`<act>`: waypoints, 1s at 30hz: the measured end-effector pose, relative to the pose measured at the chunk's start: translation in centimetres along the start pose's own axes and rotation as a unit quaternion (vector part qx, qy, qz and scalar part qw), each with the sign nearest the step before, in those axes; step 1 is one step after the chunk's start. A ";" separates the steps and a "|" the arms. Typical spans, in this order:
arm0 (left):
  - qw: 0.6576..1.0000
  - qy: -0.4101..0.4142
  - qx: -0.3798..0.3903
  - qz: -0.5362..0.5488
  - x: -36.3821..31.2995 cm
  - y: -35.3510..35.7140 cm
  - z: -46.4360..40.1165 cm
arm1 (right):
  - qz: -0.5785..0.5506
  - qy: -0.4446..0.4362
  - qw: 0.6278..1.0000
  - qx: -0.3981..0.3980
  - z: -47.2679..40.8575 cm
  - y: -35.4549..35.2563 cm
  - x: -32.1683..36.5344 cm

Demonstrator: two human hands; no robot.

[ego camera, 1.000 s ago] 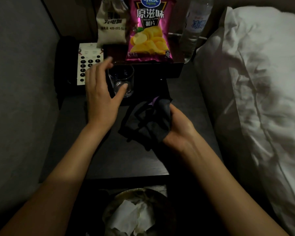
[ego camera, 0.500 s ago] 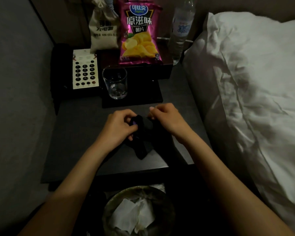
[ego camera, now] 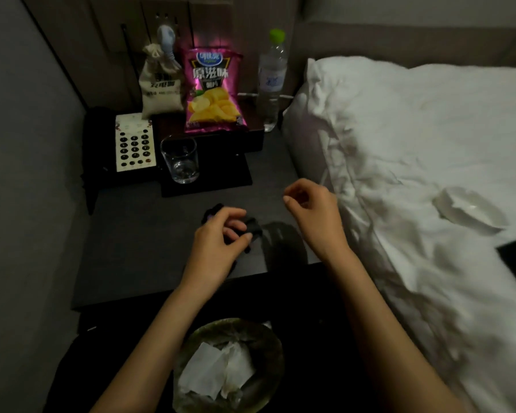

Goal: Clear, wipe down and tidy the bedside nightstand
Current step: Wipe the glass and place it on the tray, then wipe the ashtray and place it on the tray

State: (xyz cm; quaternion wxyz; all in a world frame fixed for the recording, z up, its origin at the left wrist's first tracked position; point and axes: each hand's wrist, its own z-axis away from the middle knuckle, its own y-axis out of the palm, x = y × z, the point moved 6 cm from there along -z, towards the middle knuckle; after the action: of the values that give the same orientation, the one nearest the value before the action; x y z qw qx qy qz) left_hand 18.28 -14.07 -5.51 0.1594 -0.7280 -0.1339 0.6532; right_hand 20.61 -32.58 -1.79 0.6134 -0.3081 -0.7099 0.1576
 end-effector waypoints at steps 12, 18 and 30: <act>0.969 -0.021 0.168 0.183 -10.8 6.8 6.9 | 0.413 0.132 0.899 -0.068 3.8 -18.3 -3.0; 0.955 -0.057 0.201 0.210 -11.9 7.3 8.3 | 0.434 0.117 0.890 -0.083 4.0 -18.9 -3.7; 0.898 -0.200 0.166 0.355 -6.6 3.5 4.0 | 0.268 -0.142 0.952 -0.046 5.1 -9.5 6.1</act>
State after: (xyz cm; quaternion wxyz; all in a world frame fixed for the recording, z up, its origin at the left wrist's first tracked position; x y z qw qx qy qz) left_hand 13.57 -19.66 -1.31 0.0048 -0.5439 0.2149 0.8111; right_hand 12.96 -35.17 7.64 0.4269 -0.4890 -0.6874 0.3256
